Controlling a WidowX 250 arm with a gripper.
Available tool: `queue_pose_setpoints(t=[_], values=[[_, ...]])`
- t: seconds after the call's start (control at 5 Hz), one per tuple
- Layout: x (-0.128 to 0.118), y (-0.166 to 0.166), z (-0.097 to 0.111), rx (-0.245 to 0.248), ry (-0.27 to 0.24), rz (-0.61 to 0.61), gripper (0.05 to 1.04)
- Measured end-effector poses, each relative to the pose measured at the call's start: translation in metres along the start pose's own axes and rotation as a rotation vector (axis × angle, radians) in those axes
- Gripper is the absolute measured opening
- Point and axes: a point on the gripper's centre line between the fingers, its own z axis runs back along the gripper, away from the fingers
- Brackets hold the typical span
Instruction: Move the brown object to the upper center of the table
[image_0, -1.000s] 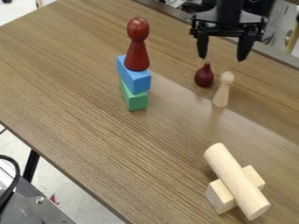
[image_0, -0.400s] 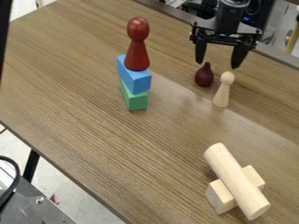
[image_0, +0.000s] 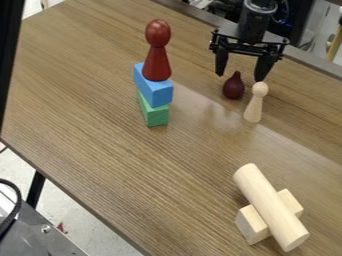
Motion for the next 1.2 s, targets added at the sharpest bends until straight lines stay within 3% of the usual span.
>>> queue_pose_setpoints(t=[0.4, 0.6, 0.8, 1.0, 1.2], values=[[0.000, 0.002, -0.024, 0.009, 0.058, 0.025, 0.999], [-0.004, 0.004, -0.025, -0.003, 0.100, 0.058, 0.962], [-0.007, 0.010, -0.030, -0.020, 0.134, 0.091, 0.687], [-0.010, 0.014, -0.029, -0.030, 0.147, 0.106, 0.592], [-0.008, 0.016, -0.012, -0.049, 0.128, 0.108, 0.592]])
